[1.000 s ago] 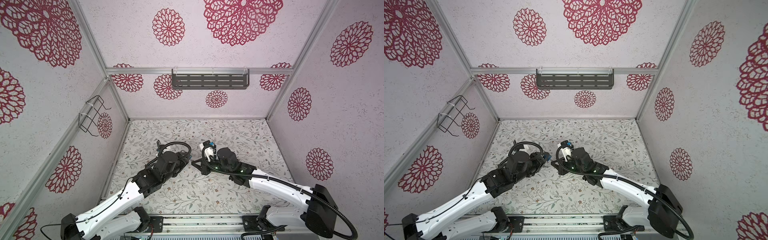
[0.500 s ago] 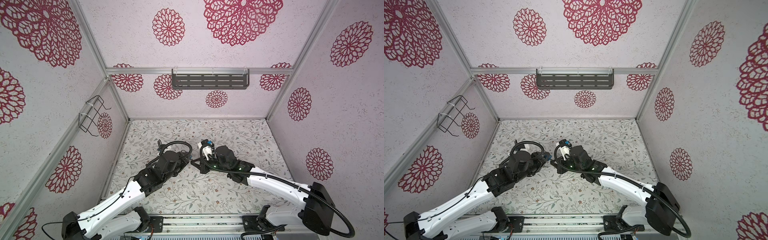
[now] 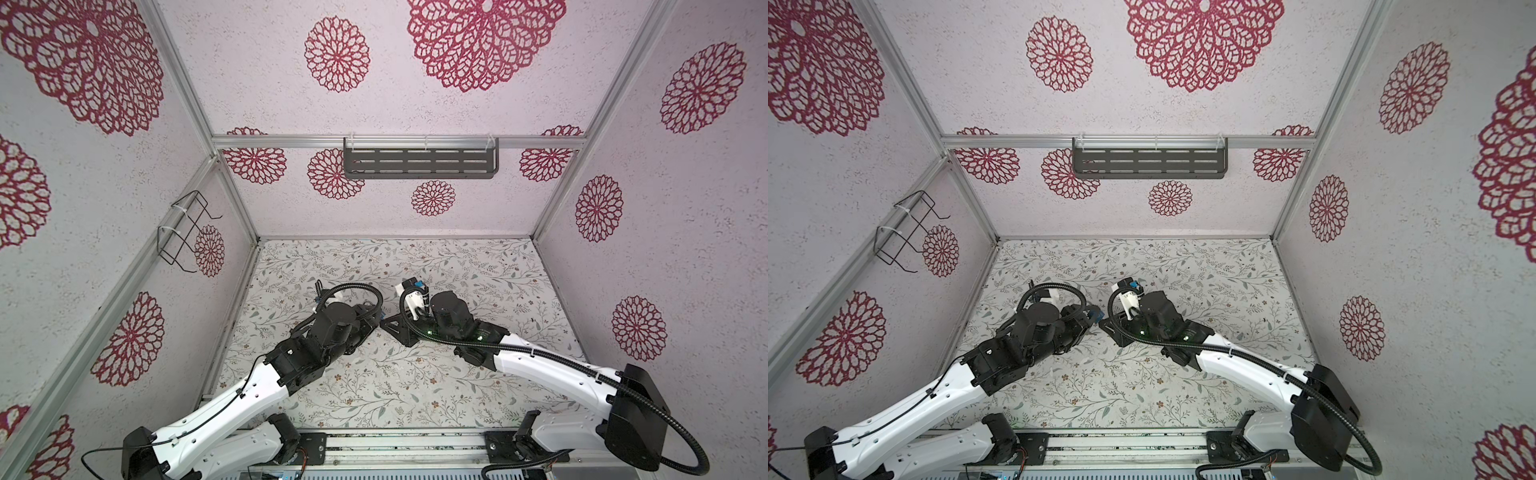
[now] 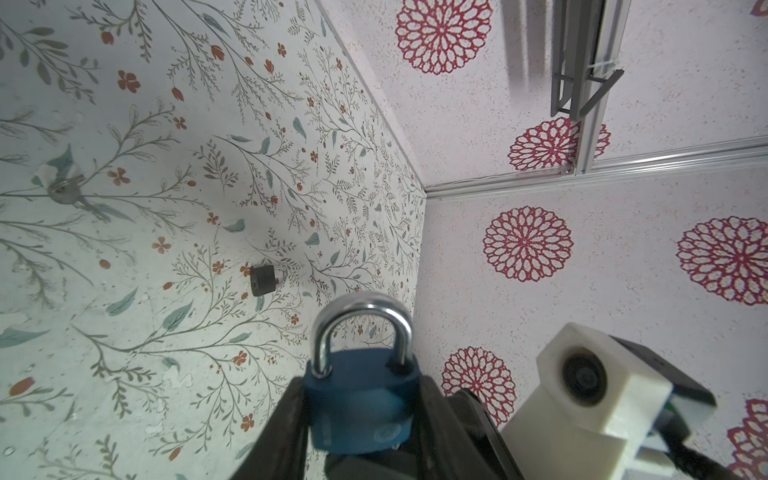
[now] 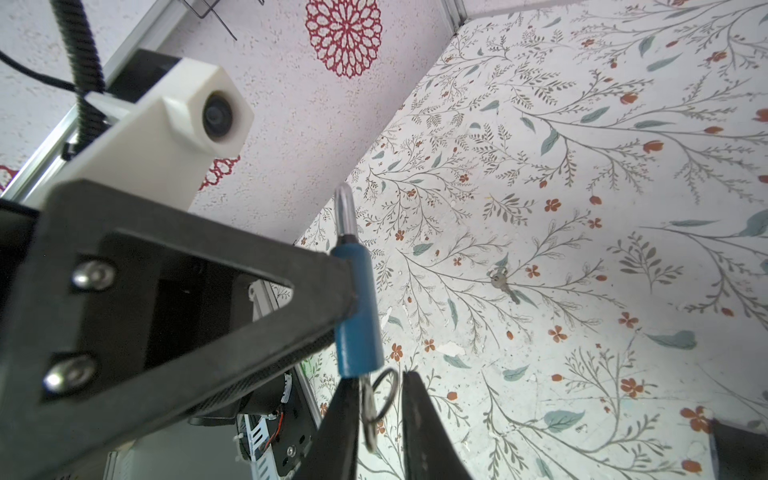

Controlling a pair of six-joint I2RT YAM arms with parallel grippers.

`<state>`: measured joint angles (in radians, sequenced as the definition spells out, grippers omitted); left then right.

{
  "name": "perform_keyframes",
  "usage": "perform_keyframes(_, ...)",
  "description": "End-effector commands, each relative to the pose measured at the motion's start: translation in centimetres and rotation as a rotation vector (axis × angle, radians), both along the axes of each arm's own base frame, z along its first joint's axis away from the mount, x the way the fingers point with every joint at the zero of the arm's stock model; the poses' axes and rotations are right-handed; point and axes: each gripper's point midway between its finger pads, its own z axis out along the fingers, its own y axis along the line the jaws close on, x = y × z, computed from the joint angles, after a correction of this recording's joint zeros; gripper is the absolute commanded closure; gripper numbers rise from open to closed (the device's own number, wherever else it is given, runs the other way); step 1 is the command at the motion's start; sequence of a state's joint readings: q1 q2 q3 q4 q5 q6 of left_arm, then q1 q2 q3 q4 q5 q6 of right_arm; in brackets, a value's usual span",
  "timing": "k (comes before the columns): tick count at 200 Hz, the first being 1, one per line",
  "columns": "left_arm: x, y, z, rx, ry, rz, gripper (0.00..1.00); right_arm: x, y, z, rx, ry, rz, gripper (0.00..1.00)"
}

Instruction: Unlock with the key

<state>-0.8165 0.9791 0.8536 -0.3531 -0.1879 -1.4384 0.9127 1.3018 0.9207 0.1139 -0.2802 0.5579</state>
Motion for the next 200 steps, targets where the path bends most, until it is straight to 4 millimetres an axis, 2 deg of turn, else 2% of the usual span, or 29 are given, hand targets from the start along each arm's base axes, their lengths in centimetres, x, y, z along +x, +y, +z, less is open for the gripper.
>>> perform_keyframes(1, 0.6, 0.4, 1.9, -0.038, -0.055, 0.011, 1.00, -0.1, -0.4, 2.5, 0.058, -0.076, 0.001, 0.73)
perform_keyframes(24, 0.9, 0.6, 1.9, -0.043, -0.054, 0.024, 1.00, -0.6, -0.8, 3.2, 0.089, -0.083, 0.003, 0.69)
perform_keyframes(52, 0.9, 0.5, 2.1, -0.050, -0.059, 0.023, 1.00, 0.0, -1.9, 3.3, 0.094, -0.068, -0.055, 0.67)
perform_keyframes(81, 1.0, 0.2, 2.0, -0.056, -0.054, 0.014, 1.00, -0.3, -1.1, 4.6, 0.160, -0.067, -0.017, 0.66)
perform_keyframes(148, 1.0, 0.3, 2.0, -0.066, -0.054, 0.017, 1.00, 0.7, -0.6, 3.0, 0.111, -0.037, -0.044, 0.69)
perform_keyframes(200, 0.8, -0.4, 2.5, -0.100, -0.057, -0.011, 1.00, 0.5, 0.1, 3.5, 0.139, -0.052, -0.006, 0.76)
